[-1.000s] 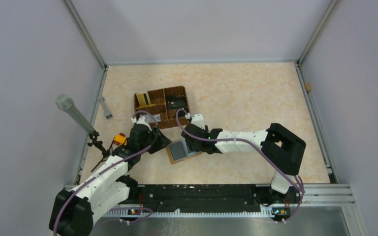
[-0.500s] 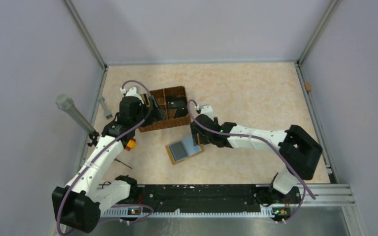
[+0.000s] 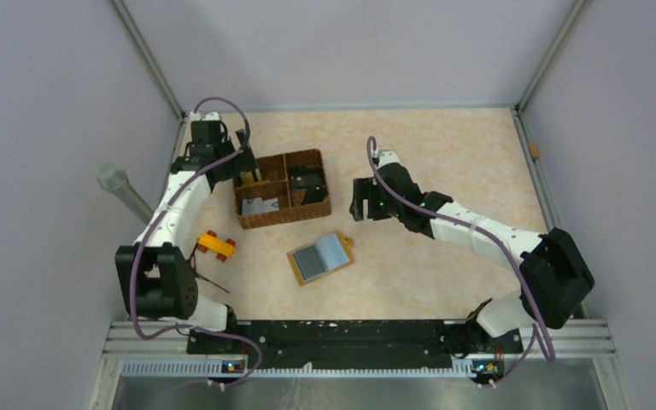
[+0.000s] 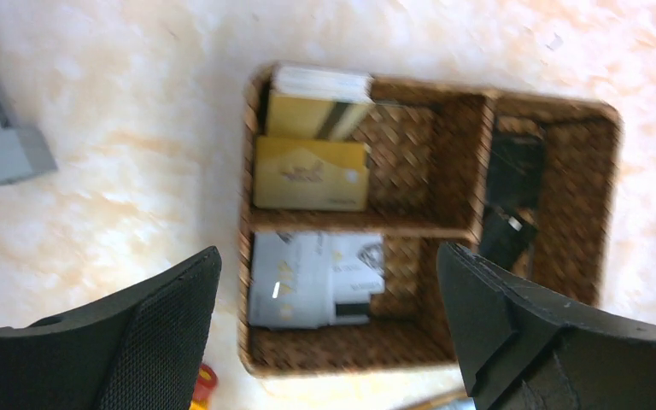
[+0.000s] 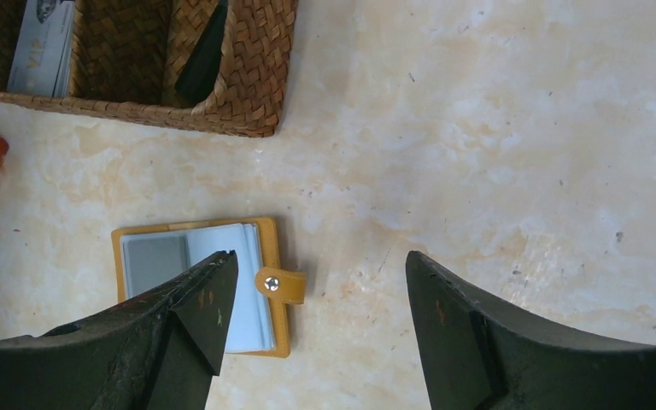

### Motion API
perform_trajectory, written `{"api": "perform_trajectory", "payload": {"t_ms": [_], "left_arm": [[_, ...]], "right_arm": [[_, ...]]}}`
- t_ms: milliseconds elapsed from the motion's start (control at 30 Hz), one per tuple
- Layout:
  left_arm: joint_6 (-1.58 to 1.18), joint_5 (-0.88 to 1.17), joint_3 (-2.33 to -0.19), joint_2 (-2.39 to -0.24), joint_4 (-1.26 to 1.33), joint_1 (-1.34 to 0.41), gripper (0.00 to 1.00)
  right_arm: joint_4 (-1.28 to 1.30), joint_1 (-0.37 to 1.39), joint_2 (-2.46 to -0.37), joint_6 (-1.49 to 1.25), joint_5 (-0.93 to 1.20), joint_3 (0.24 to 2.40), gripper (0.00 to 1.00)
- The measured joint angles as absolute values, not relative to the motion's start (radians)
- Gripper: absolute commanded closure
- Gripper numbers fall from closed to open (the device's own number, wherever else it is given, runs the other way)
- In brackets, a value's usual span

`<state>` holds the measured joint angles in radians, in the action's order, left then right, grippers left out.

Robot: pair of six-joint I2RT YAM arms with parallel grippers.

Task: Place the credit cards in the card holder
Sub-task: Move the storage box to the center of the board.

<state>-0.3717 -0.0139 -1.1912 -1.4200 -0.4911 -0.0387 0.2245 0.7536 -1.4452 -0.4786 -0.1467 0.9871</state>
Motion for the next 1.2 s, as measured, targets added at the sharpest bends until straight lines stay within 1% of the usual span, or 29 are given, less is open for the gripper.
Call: {"api": "perform_trajectory", "payload": {"t_ms": [267,333,433,567,700,867,1000,1200], "left_arm": [[-0.303,-0.034,-1.37,-1.713,-0.548,0.098,0.02],[-0.3,-0.033,-1.373,-1.756,-0.57,0.109,0.04],[-0.303,0.002,-1.373,-1.794,-0.609,0.113,0.1],[-0.318,0.082,-1.372,-1.797,-0.613,0.113,0.2],[-0.346,0.161,-1.352,-1.797,-0.603,0.113,0.23],[-0.416,0.248,-1.27,-1.776,-0.544,0.114,0.25],[-0.475,0.293,-1.183,-1.719,-0.501,0.109,0.25],[-0.55,0.319,-1.129,-1.663,-0.476,0.027,0.23]], "right_arm": [[0.208,0.695,-1.444,-0.445,-0.061,0.986,0.26],[0.204,0.683,-1.443,-0.445,-0.047,0.981,0.26],[0.204,0.672,-1.443,-0.446,-0.033,0.975,0.27],[0.202,0.669,-1.443,-0.448,-0.019,0.974,0.29],[0.201,0.669,-1.443,-0.457,-0.012,0.974,0.3],[0.192,0.669,-1.443,-0.474,-0.009,0.957,0.31],[0.183,0.669,-1.443,-0.491,-0.006,0.936,0.32],[0.179,0.669,-1.443,-0.503,0.01,0.923,0.32]]}}
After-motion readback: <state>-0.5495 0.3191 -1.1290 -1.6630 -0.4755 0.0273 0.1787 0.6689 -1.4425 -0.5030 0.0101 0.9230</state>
